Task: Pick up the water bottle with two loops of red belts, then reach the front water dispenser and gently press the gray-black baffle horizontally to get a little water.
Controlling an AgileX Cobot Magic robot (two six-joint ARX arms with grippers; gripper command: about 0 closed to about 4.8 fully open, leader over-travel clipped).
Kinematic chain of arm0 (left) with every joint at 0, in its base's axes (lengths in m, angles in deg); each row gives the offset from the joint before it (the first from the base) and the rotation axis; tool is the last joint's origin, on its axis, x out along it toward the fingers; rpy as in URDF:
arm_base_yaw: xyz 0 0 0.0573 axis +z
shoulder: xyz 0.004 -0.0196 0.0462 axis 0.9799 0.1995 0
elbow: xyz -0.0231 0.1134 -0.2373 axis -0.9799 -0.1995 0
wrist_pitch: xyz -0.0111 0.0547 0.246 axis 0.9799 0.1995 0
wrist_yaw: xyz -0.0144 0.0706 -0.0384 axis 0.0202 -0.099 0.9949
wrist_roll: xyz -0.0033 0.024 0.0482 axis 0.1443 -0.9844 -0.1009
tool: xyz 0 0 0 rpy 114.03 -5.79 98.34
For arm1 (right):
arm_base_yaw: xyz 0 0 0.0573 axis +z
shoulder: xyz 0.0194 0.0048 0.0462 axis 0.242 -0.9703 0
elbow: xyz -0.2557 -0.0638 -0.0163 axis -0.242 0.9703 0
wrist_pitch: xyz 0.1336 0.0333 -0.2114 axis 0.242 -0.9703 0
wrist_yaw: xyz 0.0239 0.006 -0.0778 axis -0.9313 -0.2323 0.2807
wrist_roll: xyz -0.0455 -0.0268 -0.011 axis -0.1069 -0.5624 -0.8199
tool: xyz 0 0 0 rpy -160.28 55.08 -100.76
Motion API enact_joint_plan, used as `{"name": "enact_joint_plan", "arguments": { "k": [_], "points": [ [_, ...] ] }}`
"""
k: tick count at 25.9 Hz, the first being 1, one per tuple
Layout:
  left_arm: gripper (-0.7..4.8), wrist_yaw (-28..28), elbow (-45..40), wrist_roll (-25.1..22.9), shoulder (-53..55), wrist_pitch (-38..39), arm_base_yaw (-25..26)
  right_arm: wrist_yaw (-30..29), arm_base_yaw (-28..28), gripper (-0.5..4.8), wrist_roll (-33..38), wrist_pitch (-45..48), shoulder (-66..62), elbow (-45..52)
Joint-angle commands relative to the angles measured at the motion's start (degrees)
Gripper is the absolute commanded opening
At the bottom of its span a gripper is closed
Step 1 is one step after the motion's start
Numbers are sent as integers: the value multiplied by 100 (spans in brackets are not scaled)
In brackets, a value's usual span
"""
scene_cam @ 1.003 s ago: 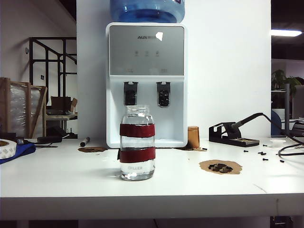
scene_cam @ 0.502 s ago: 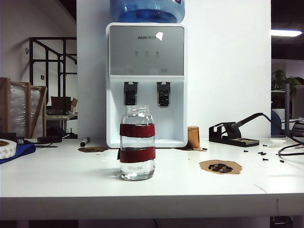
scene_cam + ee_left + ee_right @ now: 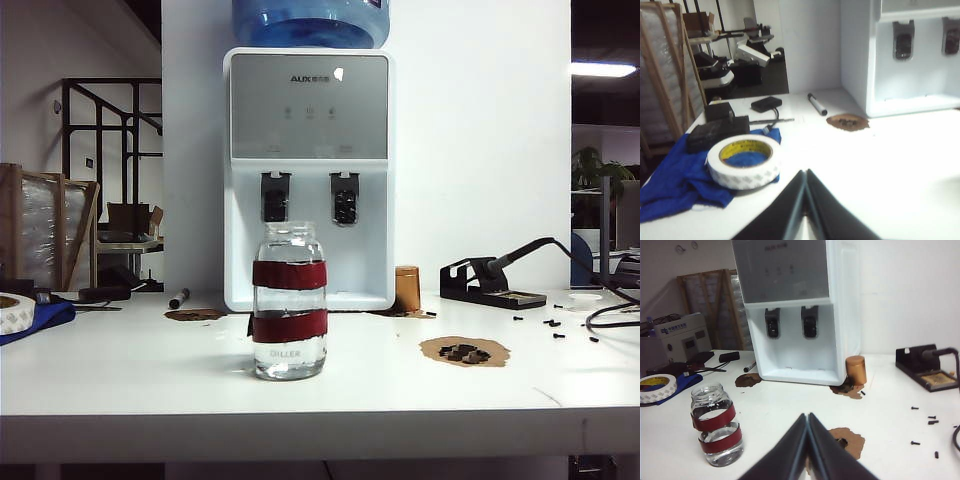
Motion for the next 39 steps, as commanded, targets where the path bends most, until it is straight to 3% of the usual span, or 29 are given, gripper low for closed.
{"name": "enact_joint_plan", "arguments": {
  "k": [1,12,16,39],
  "points": [
    [-4,17,-7,-37,-7,275,13,-9,7,-5,68,356,0,146],
    [-4,17,-7,-37,-7,457,13,138,7,-5,157,424,2,511],
    [-4,17,-7,-37,-7,457,13,140,7,-4,168,841,2,511],
    [-4,15,-7,-37,-7,457,13,133,7,-1,166,361,2,511]
  ]
}}
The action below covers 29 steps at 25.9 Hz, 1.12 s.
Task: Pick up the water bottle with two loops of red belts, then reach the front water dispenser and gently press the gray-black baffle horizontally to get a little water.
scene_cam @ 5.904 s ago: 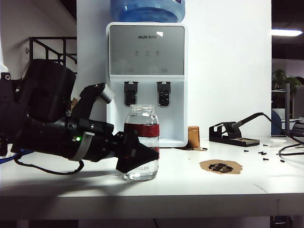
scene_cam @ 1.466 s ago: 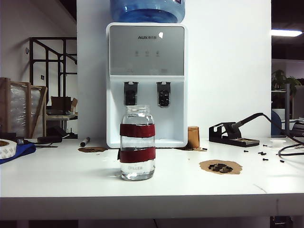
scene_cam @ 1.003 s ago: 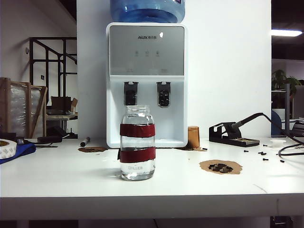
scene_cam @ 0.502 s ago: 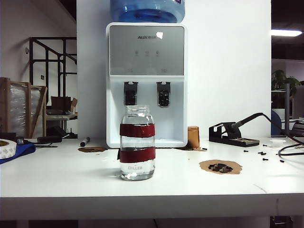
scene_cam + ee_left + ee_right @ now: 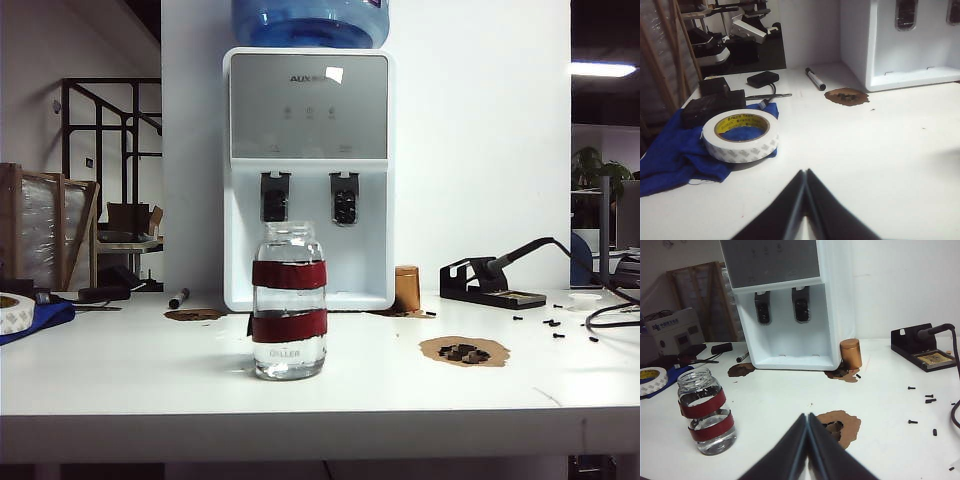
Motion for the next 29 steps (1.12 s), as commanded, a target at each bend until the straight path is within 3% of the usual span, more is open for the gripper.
{"name": "enact_joint_plan", "arguments": {
  "k": [1,23,26,29],
  "points": [
    [-4,17,-7,-17,-7,-17,13,4,7,-1,15,59,0,24],
    [-4,17,-7,-17,-7,-17,13,0,-28,-1,15,55,0,24],
    [-4,17,-7,-17,-7,-17,13,-15,-188,-1,15,52,0,24],
    [-4,15,-7,-17,-7,-17,13,-11,-835,-1,15,52,0,24]
  ]
}}
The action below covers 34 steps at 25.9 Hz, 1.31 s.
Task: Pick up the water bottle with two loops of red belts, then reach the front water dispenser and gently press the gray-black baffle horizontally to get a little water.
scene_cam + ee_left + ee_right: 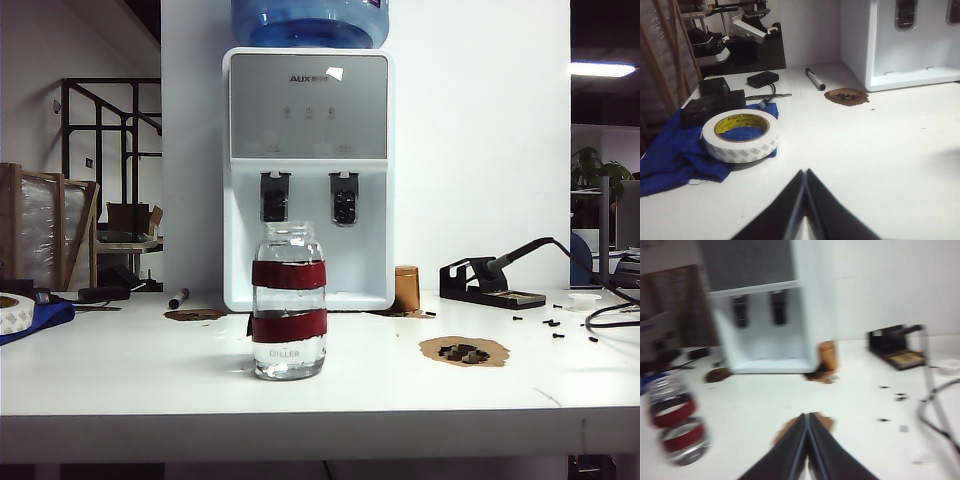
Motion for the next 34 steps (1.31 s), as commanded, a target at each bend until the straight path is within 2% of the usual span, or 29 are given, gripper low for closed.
{"name": "enact_joint_plan", "arguments": {
  "k": [1,4,34],
  "points": [
    [-4,17,-7,-17,-7,-17,13,9,-479,-1,15,55,0,24],
    [-4,17,-7,-17,-7,-17,13,22,-651,-1,15,52,0,24],
    [-4,17,-7,-17,-7,-17,13,-9,-647,-1,15,42,0,24]
  ]
}}
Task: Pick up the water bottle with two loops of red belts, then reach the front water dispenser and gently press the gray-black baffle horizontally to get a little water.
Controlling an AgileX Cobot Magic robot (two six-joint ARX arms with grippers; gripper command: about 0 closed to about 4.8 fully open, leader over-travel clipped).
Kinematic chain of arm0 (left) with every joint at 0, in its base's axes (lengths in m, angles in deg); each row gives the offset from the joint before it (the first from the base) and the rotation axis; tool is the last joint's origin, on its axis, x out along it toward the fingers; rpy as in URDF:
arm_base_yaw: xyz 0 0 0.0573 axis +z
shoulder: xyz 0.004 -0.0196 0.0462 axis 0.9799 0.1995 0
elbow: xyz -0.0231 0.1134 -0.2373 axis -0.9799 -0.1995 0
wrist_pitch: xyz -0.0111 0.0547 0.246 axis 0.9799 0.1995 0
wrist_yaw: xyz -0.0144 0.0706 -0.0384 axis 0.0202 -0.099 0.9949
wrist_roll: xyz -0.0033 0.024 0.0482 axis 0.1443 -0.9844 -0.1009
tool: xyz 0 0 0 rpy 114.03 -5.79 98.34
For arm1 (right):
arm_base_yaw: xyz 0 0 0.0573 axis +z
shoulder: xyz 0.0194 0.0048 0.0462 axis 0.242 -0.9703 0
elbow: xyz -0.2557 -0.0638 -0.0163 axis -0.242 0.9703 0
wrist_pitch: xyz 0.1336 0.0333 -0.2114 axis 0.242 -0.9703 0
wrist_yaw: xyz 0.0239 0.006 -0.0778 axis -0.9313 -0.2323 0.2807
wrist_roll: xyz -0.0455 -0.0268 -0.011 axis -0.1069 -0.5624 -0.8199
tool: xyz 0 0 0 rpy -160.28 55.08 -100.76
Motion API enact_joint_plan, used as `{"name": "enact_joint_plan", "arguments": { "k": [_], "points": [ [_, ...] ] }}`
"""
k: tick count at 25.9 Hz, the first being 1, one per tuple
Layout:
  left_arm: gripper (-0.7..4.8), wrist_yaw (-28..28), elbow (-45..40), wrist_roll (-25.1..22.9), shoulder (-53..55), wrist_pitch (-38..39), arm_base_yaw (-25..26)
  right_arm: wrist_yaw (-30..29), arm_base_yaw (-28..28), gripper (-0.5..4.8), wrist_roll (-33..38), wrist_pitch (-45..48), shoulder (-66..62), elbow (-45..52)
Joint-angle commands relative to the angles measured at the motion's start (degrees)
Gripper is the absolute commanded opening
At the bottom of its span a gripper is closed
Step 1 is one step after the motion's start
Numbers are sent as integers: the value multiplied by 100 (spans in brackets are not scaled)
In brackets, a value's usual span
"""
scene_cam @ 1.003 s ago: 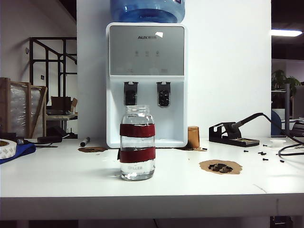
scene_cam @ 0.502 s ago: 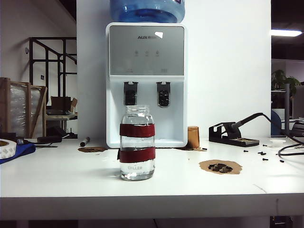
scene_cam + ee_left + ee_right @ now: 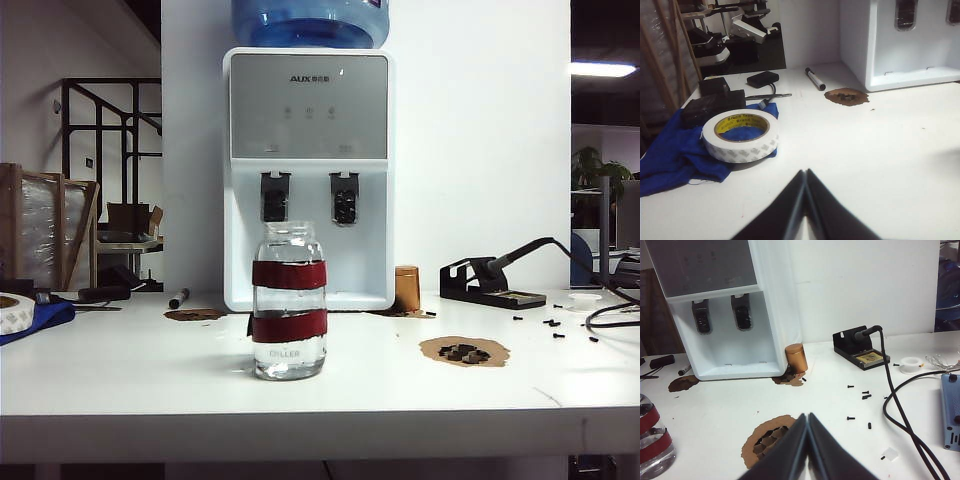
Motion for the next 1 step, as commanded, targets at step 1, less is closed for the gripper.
{"name": "enact_joint_plan", "arguments": {
  "k": [1],
  "points": [
    [-4,17,-7,-17,-7,-17,13,-17,-7,-1,15,70,0,24]
  ]
}}
